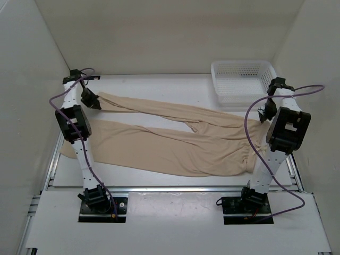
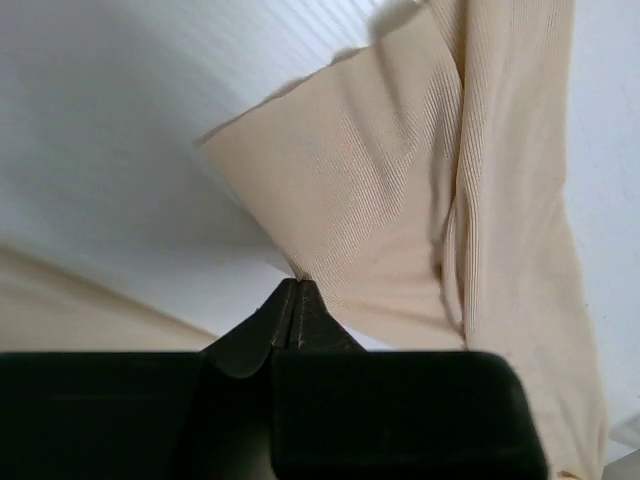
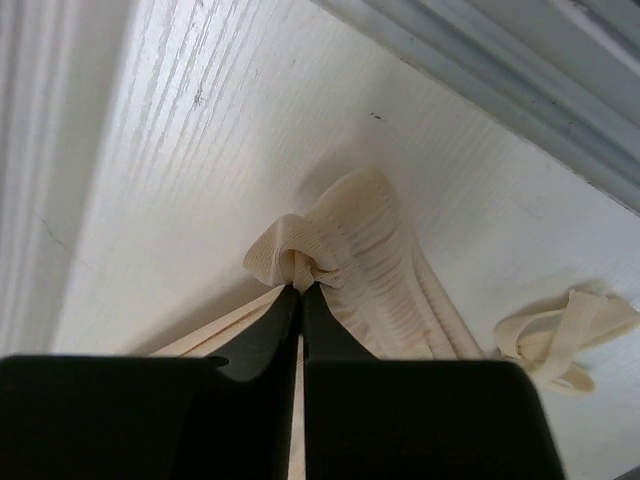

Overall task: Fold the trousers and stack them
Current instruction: Flatten the trousers out

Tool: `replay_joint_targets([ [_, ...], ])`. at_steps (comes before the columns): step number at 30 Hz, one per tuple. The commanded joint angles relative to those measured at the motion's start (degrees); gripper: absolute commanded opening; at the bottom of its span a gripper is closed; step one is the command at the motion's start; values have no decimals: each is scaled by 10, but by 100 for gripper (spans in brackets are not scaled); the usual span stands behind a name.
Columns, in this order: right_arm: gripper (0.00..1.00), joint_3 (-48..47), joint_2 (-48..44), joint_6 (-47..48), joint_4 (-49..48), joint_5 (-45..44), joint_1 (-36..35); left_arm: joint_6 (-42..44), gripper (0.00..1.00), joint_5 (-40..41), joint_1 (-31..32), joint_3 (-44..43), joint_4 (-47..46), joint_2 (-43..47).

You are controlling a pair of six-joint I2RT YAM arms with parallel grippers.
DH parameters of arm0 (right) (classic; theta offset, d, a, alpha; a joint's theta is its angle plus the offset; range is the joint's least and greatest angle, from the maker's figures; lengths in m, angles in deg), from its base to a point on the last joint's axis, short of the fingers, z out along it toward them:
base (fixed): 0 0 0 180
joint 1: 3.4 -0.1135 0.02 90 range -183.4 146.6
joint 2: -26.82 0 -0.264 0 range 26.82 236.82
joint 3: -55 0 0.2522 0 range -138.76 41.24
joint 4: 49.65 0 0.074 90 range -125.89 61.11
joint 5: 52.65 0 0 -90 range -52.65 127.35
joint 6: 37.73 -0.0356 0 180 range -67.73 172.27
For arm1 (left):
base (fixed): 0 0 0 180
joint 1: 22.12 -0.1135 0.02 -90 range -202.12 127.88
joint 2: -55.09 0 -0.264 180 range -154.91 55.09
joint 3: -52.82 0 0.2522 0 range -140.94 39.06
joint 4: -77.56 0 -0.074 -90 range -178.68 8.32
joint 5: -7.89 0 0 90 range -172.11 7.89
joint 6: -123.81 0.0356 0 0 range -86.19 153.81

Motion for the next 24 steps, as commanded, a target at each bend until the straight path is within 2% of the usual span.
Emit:
replay_joint_targets([
  [1,0,-2,-33,-6,-3,-28,15,20,10,10,-42,8,-11,97],
  [12,0,-2,-43,-6,-3,-28,21,42,10,24,-77,77,2,170],
  [17,0,-2,-43,0,-3,-28,21,60,10,32,-77,152,-5,201],
  [18,0,3,-43,0,-3,-28,21,67,17,21,-77,157,-5,201],
  [19,0,3,-43,0,-3,-28,21,75,30,11,-77,157,6,192],
  [20,0,3,-43,0,-3,-28,21,81,56,11,-70,141,17,184],
  [22,0,3,-38,0,-3,-23,21,81,76,17,-59,120,33,170],
  [23,0,3,-38,0,-3,-23,21,81,82,24,-48,100,33,170],
  [24,0,3,-38,0,-3,-23,21,81,85,24,-41,89,33,165],
])
